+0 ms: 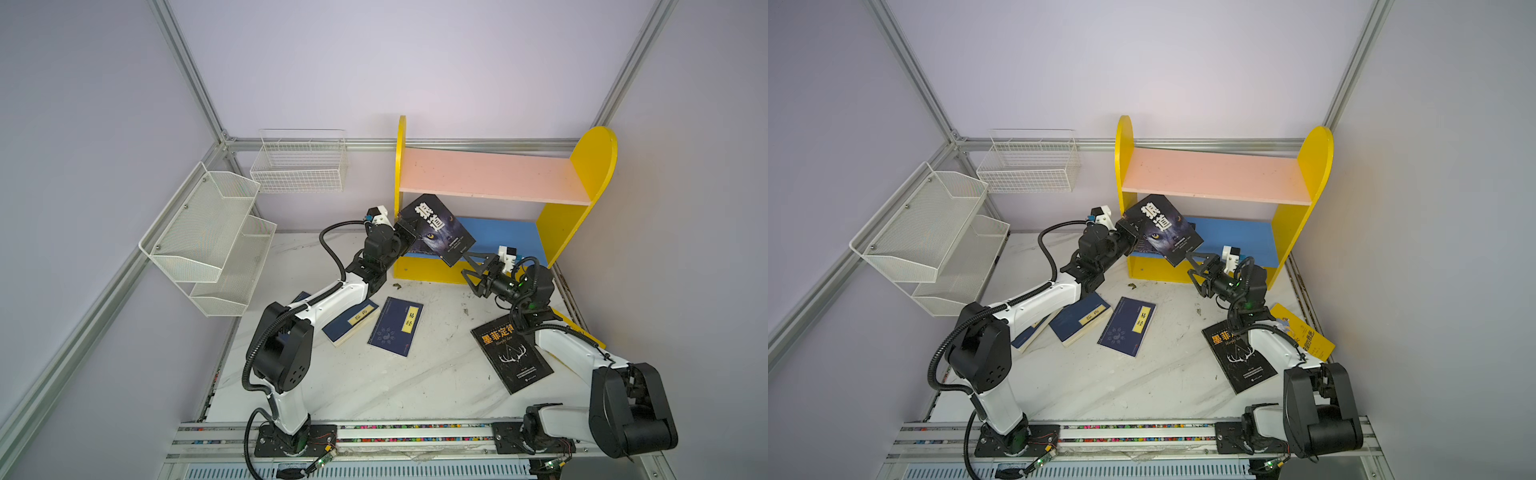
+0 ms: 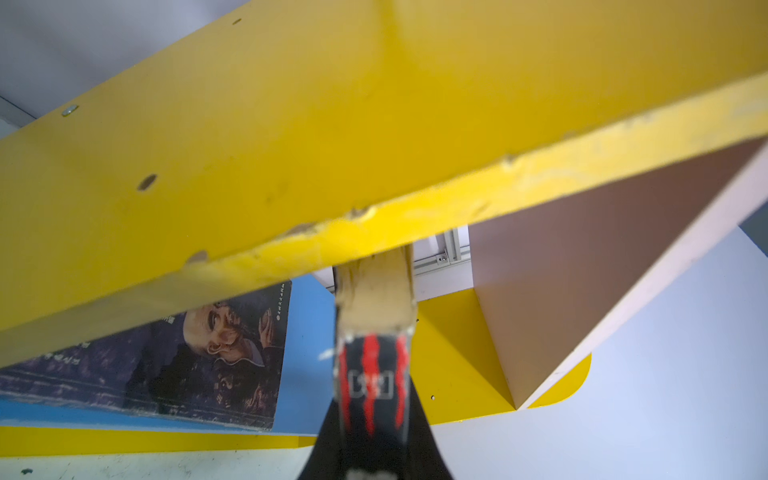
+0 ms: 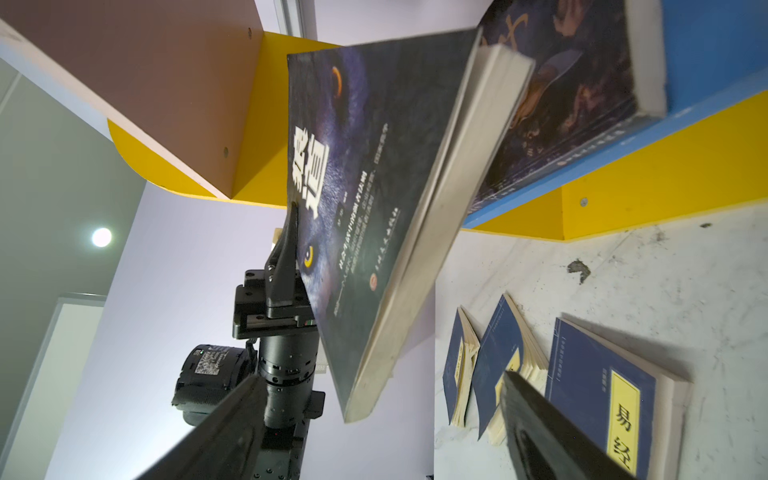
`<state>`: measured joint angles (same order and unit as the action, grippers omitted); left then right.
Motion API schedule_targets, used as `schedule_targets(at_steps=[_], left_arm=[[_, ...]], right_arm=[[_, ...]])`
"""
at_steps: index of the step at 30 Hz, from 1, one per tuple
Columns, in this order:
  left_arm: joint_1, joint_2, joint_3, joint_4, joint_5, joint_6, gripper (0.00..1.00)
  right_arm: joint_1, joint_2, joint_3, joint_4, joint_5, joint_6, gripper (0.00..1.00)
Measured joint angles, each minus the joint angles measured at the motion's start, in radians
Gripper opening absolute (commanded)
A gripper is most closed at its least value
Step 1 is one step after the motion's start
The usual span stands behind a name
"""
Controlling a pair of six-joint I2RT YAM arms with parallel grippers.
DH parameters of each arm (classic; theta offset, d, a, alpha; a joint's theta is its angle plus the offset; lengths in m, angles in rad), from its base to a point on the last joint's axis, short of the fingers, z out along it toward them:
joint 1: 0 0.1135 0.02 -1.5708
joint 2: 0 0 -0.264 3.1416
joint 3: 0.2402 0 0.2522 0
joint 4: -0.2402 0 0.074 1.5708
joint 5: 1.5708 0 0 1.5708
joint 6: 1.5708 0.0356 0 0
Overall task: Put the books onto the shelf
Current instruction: 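Lift the black book with both grippers toward the blue shelf, then lower the black book onto the blue shelf with right gripper while left withdraws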
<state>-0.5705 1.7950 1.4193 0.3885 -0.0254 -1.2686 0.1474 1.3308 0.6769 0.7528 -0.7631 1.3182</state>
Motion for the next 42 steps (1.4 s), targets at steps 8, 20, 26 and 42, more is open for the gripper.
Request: schedule_targets(at_steps=[8,20,26,42], left_arm=[[-0.005,0.002,0.000,0.027,-0.016,-0.032,0.00],[-0.011,0.003,0.000,0.057,-0.043,-0.058,0.09],[-0.005,-0.097,-0.045,-0.034,-0.039,-0.021,0.57],[0.056,-0.621,-0.321,-0.501,-0.117,0.219,0.84]], right_arm=[[0.045,0.099,0.069,0.147,-0.009,0.060,0.69],[0.081,0.162,0.106,0.218,0.011,0.094,0.22],[0.032,0.161,0.175,0.109,-0.032,0.020,0.17],[-0.119,0.438,0.616,-0.539,-0.294,-0.458,0.12]])
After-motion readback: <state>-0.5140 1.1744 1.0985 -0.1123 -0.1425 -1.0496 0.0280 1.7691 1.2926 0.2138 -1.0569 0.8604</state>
